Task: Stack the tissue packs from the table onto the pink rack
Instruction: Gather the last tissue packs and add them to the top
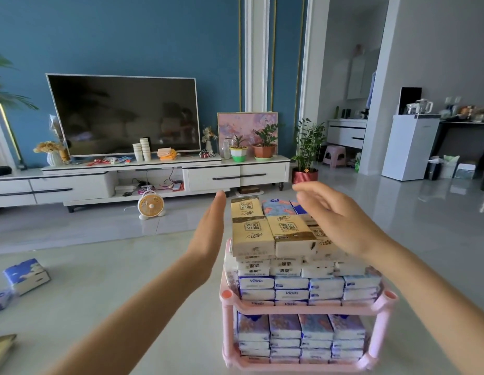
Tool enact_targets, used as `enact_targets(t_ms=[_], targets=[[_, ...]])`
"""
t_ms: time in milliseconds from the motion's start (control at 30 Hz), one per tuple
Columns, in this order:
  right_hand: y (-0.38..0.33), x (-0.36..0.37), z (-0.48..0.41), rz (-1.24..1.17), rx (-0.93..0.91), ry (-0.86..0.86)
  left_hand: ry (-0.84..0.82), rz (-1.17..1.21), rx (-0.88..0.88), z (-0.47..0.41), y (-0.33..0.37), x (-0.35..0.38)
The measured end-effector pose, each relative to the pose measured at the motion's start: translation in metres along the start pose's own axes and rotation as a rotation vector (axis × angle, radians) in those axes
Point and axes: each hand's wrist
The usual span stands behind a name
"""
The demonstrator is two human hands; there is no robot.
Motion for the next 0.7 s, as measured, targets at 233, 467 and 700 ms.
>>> enact_targets(t_ms=[233, 467, 700], targets=[[-0.01, 0.025, 0.0, 0.401, -0.201, -0.062, -0.081, 0.096, -0.118, -0.023, -0.002, 0.017], [-0.002, 0.029, 0.004, 0.294, -0.184, -0.042, -0.101, 0.121, -0.15, -0.025, -0.003, 0.016], [-0.026, 0.019, 0.037, -0.111, -0.262, 0.233, 0.042, 0.15, -0.104, -0.013, -0.016, -0.022]])
Point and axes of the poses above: each hand's wrist, its own z-axis away from the middle knuckle, its own x-axis out of the palm, y = z × x, and after that the axes turned 1 degree about z, right-handed
